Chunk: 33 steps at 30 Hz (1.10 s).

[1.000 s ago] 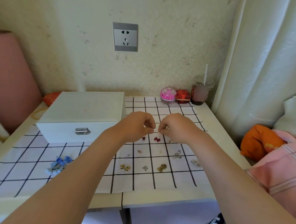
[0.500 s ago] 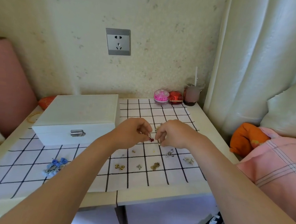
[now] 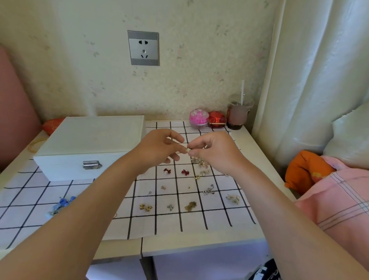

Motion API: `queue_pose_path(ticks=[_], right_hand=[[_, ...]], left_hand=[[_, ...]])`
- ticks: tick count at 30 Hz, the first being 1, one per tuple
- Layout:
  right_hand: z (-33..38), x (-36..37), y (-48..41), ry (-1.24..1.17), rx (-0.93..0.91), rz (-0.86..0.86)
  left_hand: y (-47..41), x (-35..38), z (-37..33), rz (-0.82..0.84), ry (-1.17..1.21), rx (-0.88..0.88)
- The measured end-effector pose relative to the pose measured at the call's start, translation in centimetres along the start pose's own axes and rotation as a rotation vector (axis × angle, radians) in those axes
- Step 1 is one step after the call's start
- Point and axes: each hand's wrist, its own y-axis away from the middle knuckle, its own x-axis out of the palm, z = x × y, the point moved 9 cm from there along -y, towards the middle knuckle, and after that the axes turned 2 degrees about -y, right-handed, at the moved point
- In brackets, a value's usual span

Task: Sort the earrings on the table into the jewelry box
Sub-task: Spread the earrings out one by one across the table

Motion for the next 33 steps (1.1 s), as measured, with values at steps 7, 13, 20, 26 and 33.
queue_pose_path(ticks=[7,13,20,26,33], right_hand=[[-2.1,0.6,-0.5,0.061,0.084,0.082],[-2.8,0.4,-0.9,0.061,0.103,0.103],[-3.1,-0.9,-1.4,0.230,0.056,0.024],[-2.3,1.5,-1.4,0.360,0.030,0.138],[-1.9,3.0,-1.8,0.406,0.031,0.191]], left_hand=[[-1.1,3.0,1.4,0.099,-0.733,0.184],[-1.4,4.3,1.2,0.074,-0.859,0.261],[-1.2,3.0,1.3,0.074,-1.121,0.294],[-1.5,3.0,1.3,0.104,-1.148,0.252],[-1.2,3.5,1.4,0.151,-1.261,0.256]])
